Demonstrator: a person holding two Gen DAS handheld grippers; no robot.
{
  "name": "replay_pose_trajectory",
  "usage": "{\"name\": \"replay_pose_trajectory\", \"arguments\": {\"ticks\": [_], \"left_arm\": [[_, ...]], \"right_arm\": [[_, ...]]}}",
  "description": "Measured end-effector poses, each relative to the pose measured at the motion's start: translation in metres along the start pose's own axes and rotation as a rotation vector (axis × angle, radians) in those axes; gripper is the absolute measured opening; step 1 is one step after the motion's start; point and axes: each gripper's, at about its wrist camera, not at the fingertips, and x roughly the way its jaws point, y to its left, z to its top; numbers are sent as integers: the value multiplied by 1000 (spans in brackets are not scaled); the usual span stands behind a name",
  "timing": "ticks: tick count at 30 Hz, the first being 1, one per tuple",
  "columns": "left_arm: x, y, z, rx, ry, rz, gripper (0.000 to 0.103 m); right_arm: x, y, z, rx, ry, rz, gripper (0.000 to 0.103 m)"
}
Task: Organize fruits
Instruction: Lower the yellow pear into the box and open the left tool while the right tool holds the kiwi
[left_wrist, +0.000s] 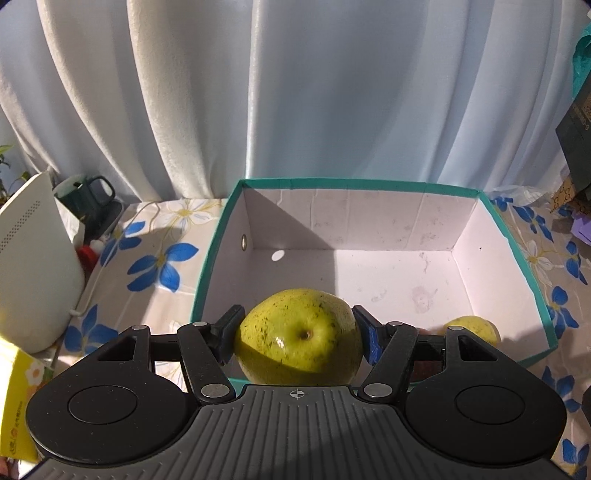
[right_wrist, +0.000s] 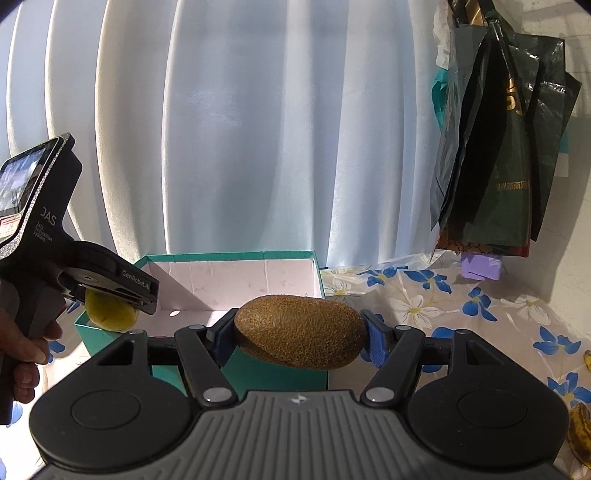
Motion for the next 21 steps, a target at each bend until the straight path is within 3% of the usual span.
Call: {"name": "replay_pose_trajectory", "arguments": {"ticks": [14,21], "left_arm": [[28,-7,18,39,26,26,68],[49,-9,21,45,76,29,68]], "right_arm": [[10,-12,2,31,-8,-29,68],[14,-19,3,36,-12,-41,68]]}}
